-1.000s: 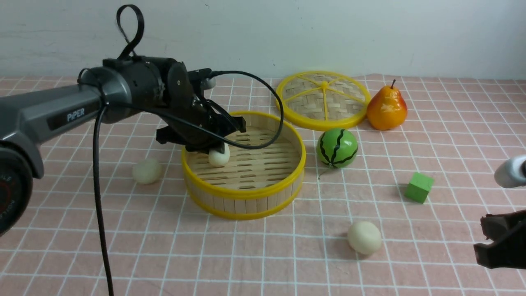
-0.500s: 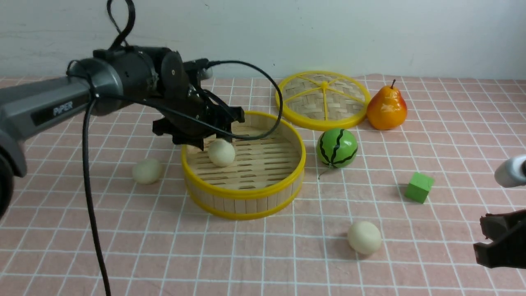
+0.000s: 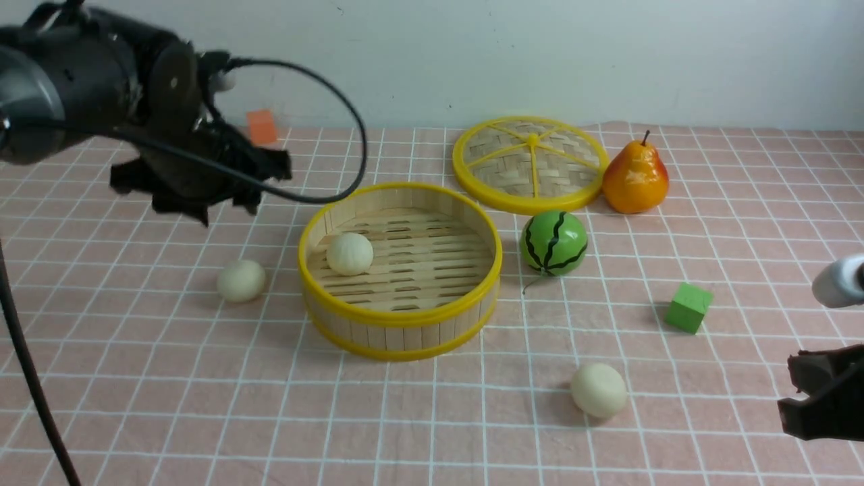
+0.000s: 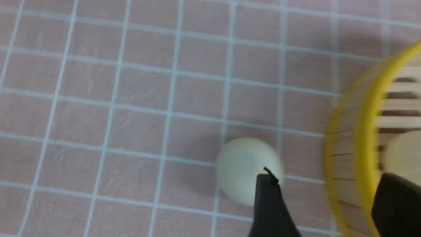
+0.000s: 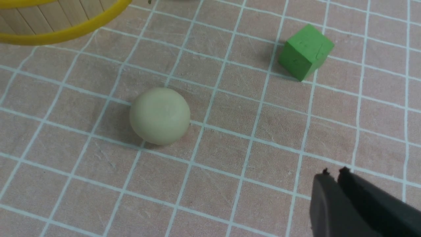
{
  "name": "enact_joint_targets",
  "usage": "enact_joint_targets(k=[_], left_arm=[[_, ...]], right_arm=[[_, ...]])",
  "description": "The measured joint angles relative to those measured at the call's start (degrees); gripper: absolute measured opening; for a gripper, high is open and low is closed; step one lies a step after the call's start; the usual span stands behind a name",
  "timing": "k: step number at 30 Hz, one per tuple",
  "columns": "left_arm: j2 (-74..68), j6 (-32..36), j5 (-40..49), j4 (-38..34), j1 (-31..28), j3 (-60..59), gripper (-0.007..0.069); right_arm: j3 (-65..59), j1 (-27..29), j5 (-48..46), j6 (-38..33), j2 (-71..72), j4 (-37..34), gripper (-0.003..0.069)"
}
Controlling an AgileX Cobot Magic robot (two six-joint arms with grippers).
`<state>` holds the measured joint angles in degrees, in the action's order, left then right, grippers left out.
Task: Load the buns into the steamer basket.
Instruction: Use the left arm to grab a steamed stuffed bun
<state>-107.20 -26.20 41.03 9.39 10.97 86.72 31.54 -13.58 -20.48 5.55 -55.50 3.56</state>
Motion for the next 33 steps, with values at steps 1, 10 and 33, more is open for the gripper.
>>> enact_joint_targets(k=[1, 10, 33], left_arm=[[-1.1, 0.4, -1.7, -2.2, -1.5, -2.5, 0.0359], [-6.7, 5.2, -7.3, -8.6, -2.1, -4.6, 0.0165], [-8.3, 0.4, -18.4, 9.4, -3.9, -1.5, 0.0285]], right_arm=[[0.0, 0.0, 0.0, 0.0, 0.0, 0.0, 0.0053], [0.0, 0.0, 0.4, 0.0, 0.0, 0.0, 0.0059], [0.0, 0.0, 0.2, -0.1, 0.0, 0.2, 0.0063]])
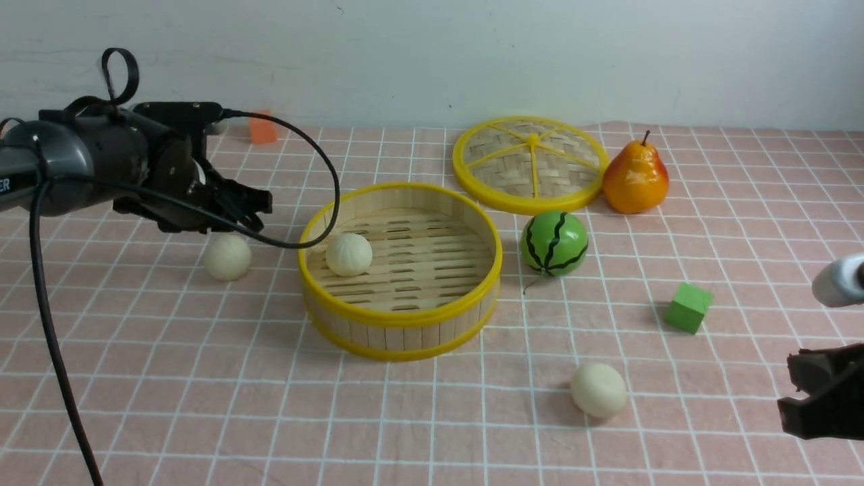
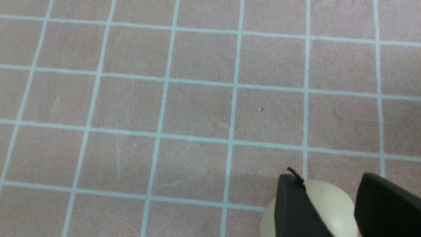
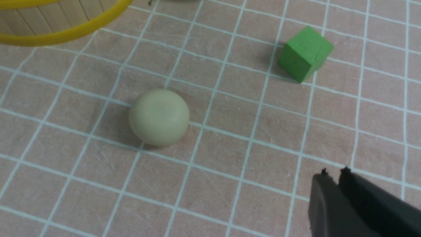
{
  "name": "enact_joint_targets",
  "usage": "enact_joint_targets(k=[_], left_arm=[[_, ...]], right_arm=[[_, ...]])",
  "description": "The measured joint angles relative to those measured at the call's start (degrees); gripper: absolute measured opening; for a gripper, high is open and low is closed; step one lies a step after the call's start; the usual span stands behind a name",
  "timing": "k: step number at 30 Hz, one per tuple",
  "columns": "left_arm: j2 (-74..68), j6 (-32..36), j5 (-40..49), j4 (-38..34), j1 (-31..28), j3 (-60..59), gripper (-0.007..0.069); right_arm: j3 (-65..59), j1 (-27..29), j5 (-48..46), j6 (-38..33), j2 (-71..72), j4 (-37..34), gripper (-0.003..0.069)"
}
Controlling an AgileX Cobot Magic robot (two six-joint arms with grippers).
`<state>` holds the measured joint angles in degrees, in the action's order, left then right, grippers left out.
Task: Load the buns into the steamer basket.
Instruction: Use the left arm to grab a steamed stuffed bun
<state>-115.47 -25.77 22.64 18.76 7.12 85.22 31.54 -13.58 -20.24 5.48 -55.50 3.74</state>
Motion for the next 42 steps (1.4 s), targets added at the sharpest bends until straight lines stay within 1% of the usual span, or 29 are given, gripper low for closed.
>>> enact_joint_targets(k=[1, 2, 4, 5, 6, 8, 11, 14, 15, 16, 19, 21, 30, 32, 35, 38, 40, 41, 42], left_arm=[[0.1, -0.5, 2.3, -0.4, 0.2, 1.4, 0.0309], [0.2, -0.7, 4.9, -1.1, 0.5, 2.7, 0.0318], [0.5, -0.7, 7.7, -1.9, 0.8, 4.0, 0.0321], [0.7, -0.6, 10.4, -2.9, 1.3, 5.6, 0.032], [0.8, -0.5, 10.8, -3.0, 1.3, 5.9, 0.032], [0.7, 0.2, 10.6, -3.3, 1.6, 6.8, 0.032], [-0.4, 0.1, 10.2, -3.3, 1.1, 6.9, 0.0342], [-2.3, -1.7, 10.0, -3.4, 0.7, 6.9, 0.0396], [-2.4, -1.8, 9.9, -3.4, 0.6, 6.9, 0.04], [-3.0, -2.8, 9.5, -3.4, 0.6, 6.9, 0.0426], [-3.7, -5.4, 8.3, -3.5, 0.6, 6.9, 0.0463], [-4.2, -7.2, 7.4, -3.1, 0.6, 6.9, 0.047], [-8.4, -10.9, 7.1, -0.4, 0.6, 6.9, 0.0469], [-8.8, -11.1, 7.1, 0.0, 0.6, 6.9, 0.0444], [-8.9, -11.4, 7.0, 0.6, 0.5, 6.9, 0.0339], [-8.6, -11.4, 6.7, 0.9, 0.5, 6.9, 0.0178], [-7.8, -11.4, 6.7, 0.9, 0.5, 6.9, 0.009], [-6.9, -11.4, 6.9, 0.9, 0.5, 6.9, 0.0033], [-6.0, -11.4, 7.0, 0.7, 0.7, 6.9, 0.0007]], right_arm=[[0.0, 0.0, 0.0, -0.4, 0.0, 0.0, 0.0063], [0.0, 0.0, 0.0, -0.6, 0.0, 0.0, 0.0063], [0.0, 0.0, 0.0, -0.7, 0.0, 0.0, 0.0063], [0.0, 0.0, 0.0, -0.8, 0.0, 0.0, 0.0063], [0.0, 0.0, 0.0, -0.8, 0.0, 0.0, 0.0063], [0.0, 0.0, 0.0, -1.0, 0.0, 0.0, 0.0066], [0.0, 0.0, 0.0, -1.0, 0.0, 0.0, 0.0068], [0.0, 0.0, 0.0, -1.0, 0.0, 0.0, 0.0071], [0.0, 0.0, 0.0, -1.0, 0.0, 0.0, 0.0071], [0.0, 0.0, 0.1, -1.0, 0.0, 0.0, 0.0073], [-0.1, 0.0, 0.2, -1.0, 0.0, 0.0, 0.0076], [-0.2, 0.0, 0.2, -1.0, 0.0, 0.0, 0.0076], [-0.3, 0.0, 0.2, -1.0, 0.0, 0.0, 0.008], [-0.3, 0.0, 0.2, -1.0, 0.0, 0.0, 0.008], [-0.3, 0.0, 0.2, -1.0, 0.0, 0.0, 0.0083], [-0.3, 0.0, 0.2, -1.1, 0.0, 0.0, 0.0085], [-0.3, 0.0, 0.2, -1.1, 0.0, 0.0, 0.0085], [-0.3, 0.0, 0.2, -1.1, 0.0, 0.0, 0.0085], [-0.3, 0.0, 0.2, -1.1, 0.0, 0.0, 0.0085]])
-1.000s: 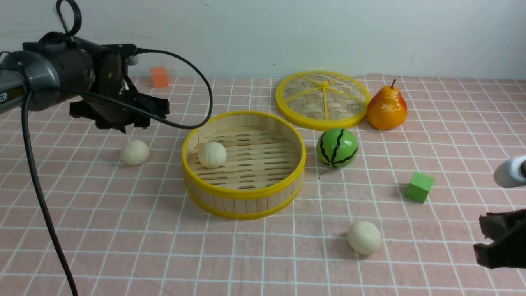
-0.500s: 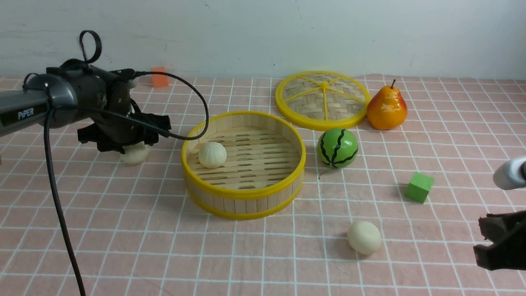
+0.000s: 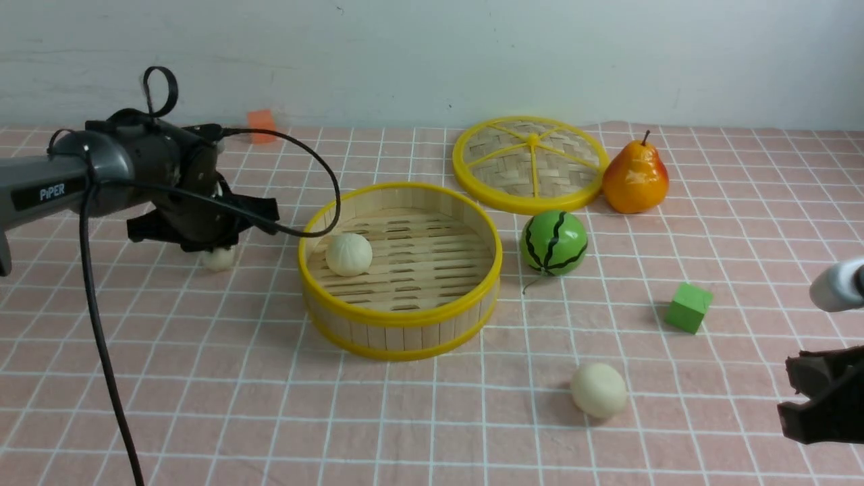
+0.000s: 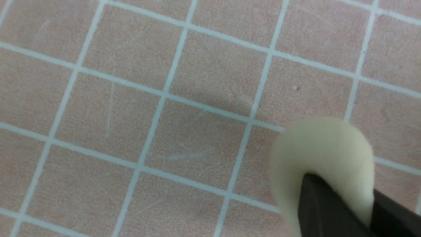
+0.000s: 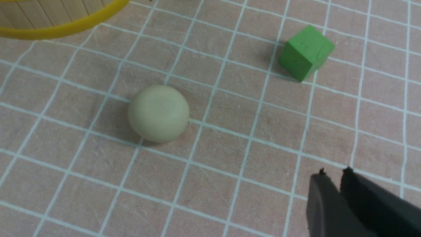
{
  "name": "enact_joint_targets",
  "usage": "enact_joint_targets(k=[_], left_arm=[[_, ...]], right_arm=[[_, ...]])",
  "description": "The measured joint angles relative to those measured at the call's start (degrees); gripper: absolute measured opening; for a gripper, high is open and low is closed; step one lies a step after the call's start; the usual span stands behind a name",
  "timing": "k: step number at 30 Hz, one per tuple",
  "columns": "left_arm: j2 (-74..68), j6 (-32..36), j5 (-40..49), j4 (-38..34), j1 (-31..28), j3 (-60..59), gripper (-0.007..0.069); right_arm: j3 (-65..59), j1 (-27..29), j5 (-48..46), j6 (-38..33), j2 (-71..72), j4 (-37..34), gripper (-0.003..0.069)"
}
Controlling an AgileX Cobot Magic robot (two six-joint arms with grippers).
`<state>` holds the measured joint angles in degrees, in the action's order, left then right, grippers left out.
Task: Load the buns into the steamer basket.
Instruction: Use the left arm to put the steamed stuffed bun into the steamer
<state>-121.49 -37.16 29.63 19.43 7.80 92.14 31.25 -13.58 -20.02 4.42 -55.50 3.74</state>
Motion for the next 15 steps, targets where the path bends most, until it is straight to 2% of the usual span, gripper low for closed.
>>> enact_joint_targets(k=[6, 11, 15], left_arm=[[8.3, 3.4, 3.2, -0.8, 4.5, 0.0, 0.0], [14.2, 10.5, 7.7, -4.7, 14.3, 0.1, 0.0], [12.6, 12.7, 7.6, -6.1, 18.5, 0.0, 0.0]], right_arm=[[0.0, 0.0, 0.0, -0.1, 0.0, 0.0, 0.0085], [0.0, 0.0, 0.1, -0.1, 0.0, 0.0, 0.0087], [0.0, 0.0, 0.3, -0.1, 0.0, 0.0, 0.009]])
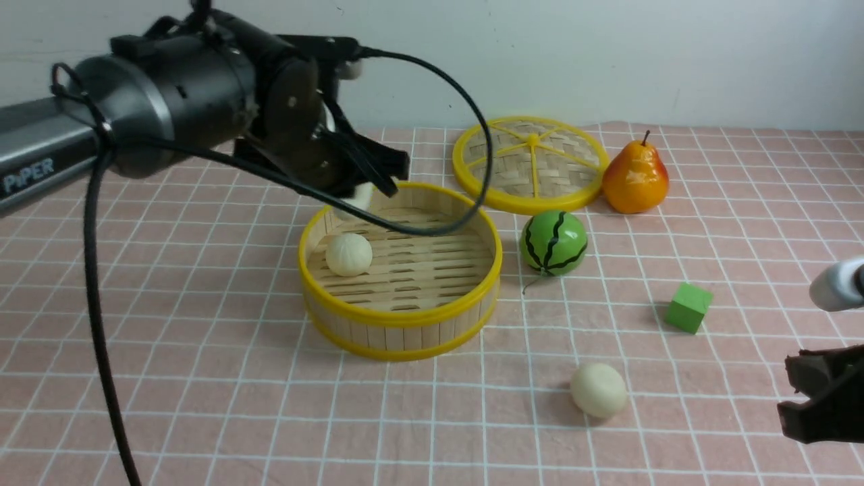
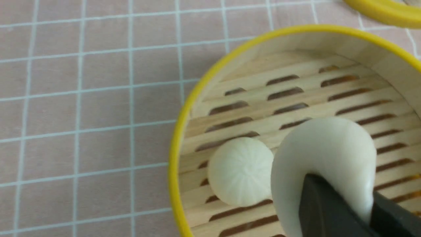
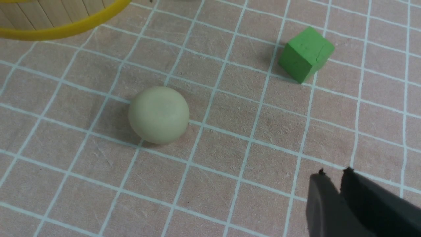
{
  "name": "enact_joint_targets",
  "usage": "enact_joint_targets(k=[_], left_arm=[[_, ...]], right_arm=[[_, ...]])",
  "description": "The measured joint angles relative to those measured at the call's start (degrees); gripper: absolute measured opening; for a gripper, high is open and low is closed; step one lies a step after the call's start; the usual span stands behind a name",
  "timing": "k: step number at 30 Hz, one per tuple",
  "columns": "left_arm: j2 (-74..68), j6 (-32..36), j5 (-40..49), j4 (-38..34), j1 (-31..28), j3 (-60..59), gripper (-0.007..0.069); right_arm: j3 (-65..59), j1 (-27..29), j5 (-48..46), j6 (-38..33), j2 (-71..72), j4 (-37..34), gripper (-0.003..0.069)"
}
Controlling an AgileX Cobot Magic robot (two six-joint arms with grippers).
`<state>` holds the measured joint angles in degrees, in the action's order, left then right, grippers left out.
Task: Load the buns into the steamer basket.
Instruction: Use the left arm to put the steamed stuffed bun into the steamer
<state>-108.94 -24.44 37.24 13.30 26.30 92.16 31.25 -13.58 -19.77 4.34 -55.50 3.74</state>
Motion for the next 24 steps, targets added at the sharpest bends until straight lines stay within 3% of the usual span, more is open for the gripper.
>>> enact_joint_targets(k=[15, 18, 24], left_arm=[[-9.7, 0.7, -8.7, -0.5, 1.2, 0.0, 0.0007], [-10.7, 0.8, -9.5, -0.5, 1.2, 0.0, 0.0039], [-11.8, 0.8, -9.9, -0.6, 1.2, 0.0, 0.0235]], right_arm=[[0.0, 0.0, 0.2, 0.1, 0.0, -0.2, 0.0094], [0.0, 0.0, 0.2, 0.1, 0.0, -0.2, 0.0094], [0.0, 0.0, 0.2, 0.1, 0.0, -0.2, 0.0094]])
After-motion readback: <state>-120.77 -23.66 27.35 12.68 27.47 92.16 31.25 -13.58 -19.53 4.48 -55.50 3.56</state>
